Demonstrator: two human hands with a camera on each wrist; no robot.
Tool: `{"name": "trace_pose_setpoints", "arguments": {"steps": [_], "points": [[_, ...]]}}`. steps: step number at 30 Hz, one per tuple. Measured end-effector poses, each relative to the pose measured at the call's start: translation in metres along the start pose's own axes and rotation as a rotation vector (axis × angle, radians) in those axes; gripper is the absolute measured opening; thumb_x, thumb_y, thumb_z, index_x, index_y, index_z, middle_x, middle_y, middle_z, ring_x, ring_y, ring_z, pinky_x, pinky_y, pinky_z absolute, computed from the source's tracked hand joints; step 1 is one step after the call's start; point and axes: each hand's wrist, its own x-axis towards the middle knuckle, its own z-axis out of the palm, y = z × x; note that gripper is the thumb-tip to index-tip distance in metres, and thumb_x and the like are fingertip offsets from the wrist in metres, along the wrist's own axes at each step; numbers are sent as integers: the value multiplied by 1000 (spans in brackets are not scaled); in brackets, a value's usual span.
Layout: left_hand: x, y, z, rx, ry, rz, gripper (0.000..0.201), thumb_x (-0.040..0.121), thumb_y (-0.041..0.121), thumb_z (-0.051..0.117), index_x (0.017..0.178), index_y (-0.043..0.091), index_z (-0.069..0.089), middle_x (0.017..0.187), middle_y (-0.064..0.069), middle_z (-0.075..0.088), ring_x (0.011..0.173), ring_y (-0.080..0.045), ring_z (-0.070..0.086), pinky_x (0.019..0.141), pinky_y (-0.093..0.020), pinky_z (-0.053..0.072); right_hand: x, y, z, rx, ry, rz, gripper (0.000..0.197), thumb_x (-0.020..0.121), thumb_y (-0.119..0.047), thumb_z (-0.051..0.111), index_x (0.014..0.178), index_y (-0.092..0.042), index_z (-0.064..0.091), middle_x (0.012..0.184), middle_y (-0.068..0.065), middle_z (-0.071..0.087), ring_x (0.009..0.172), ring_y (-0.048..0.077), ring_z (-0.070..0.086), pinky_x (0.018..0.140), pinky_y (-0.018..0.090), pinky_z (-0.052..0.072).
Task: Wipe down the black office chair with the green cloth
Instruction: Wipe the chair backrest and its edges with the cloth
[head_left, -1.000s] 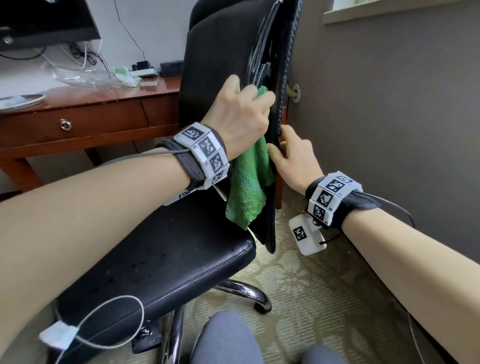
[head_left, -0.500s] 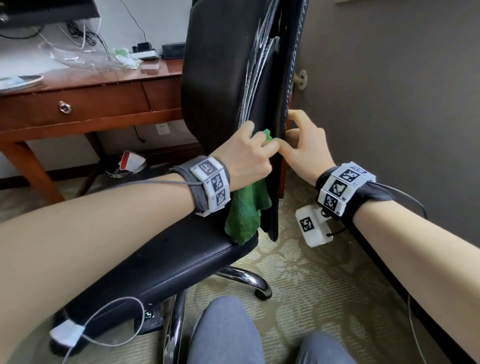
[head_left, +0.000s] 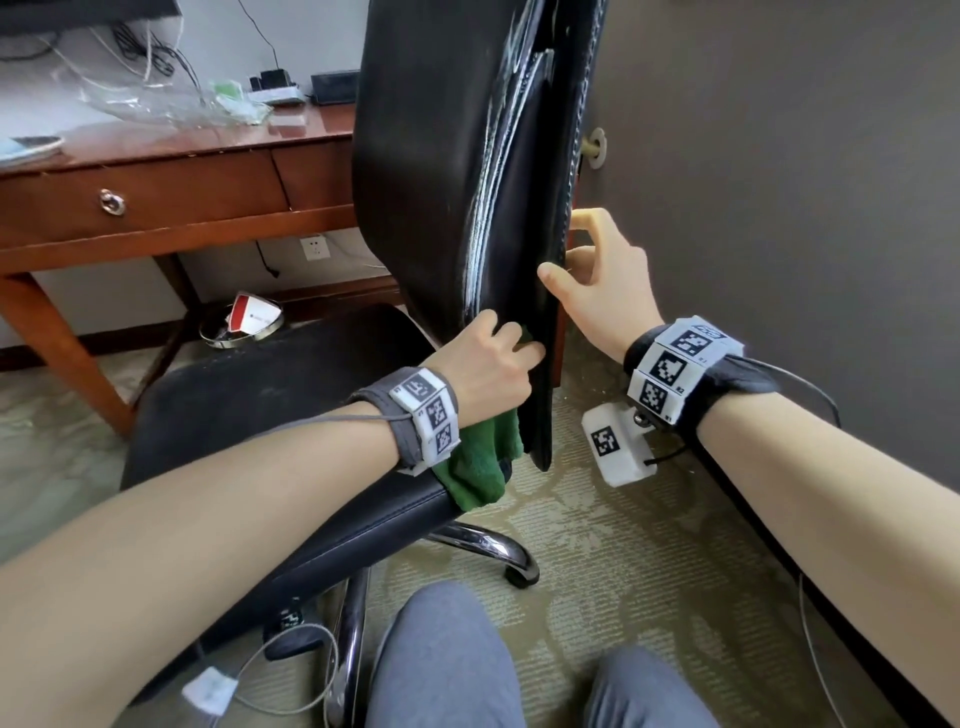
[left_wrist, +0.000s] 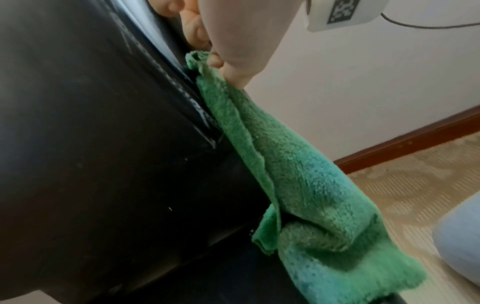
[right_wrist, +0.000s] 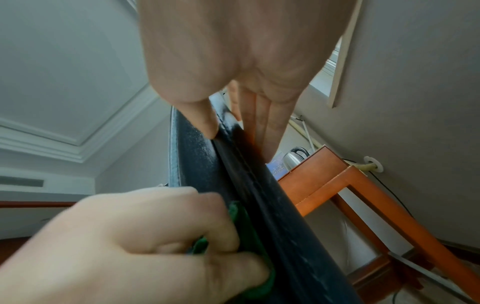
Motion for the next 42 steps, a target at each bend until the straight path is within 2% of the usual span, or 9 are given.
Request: {"name": "trace_pose_setpoints", "arguments": {"steps": [4, 8, 11, 14, 23, 25, 31, 36, 42], "points": [[-18, -15, -25, -57, 199, -226, 29, 88, -4, 51, 75, 14, 69, 82, -4, 62, 61, -22, 50, 54, -33, 34, -1, -15, 2, -75, 21, 7, 35, 86, -36, 60, 114, -21, 47, 86, -1, 63, 82, 19, 61, 80, 43, 55], [-58, 1, -34, -520, 384, -808, 20, 92, 12, 62, 105, 18, 76, 88, 1, 59, 69, -15, 59, 63, -32, 53, -12, -19, 8, -72, 81, 4, 30, 86, -36, 61, 109, -20, 48, 79, -4, 61, 79, 14, 57, 84, 42, 50], [-74, 21, -23, -800, 477, -1276, 15, 91, 19, 67, 101, 25, 76, 91, 8, 61, 64, -9, 62, 71, -35, 58, -20, -21, 9, -68, 111, -8, 26, 87, -34, 60, 106, -21, 47, 74, -8, 60, 72, 4, 53, 79, 34, 48], [-69, 36, -18, -1028, 575, -1494, 10, 89, 20, 71, 94, 29, 73, 91, 8, 67, 62, -12, 69, 67, -42, 61, -24, -23, 11, -61, 120, -15, 26, 87, -34, 59, 106, -21, 47, 72, -9, 59, 68, 3, 52, 72, 29, 44], [-38, 49, -23, -1090, 617, -1501, 10, 84, 14, 76, 93, 15, 72, 94, 1, 65, 67, -16, 70, 62, -32, 61, -30, -24, 11, -53, 126, -42, 26, 87, -34, 59, 104, -20, 47, 72, -9, 57, 67, 7, 53, 64, 22, 42], [-38, 52, -23, -1013, 566, -1481, 11, 86, 15, 74, 96, 18, 72, 98, 4, 67, 68, -12, 69, 70, -15, 55, -31, -24, 11, -47, 126, -48, 26, 87, -34, 60, 104, -20, 47, 72, -9, 55, 64, 5, 50, 61, 17, 41], [-29, 49, -28, -864, 499, -1606, 10, 84, 21, 73, 93, 18, 69, 89, 9, 71, 69, -5, 65, 80, 8, 24, -32, -26, 15, -26, 157, -44, 27, 85, -36, 58, 104, -19, 47, 77, 0, 63, 71, 18, 61, 72, 38, 54], [-24, 46, -26, -815, 490, -1652, 9, 82, 24, 73, 87, 19, 68, 79, 12, 70, 68, 6, 56, 79, 9, 19, -34, -28, 16, -37, 163, -50, 22, 86, -31, 58, 98, -19, 44, 73, -3, 61, 68, 18, 60, 71, 39, 53], [-20, 19, -34, -768, 557, -1586, 9, 78, 24, 74, 82, 21, 67, 75, 14, 67, 69, -2, 61, 74, 5, 28, -35, -31, 16, -30, 170, -57, 22, 85, -30, 57, 96, -18, 43, 74, -2, 62, 67, 18, 60, 70, 39, 54]]}}
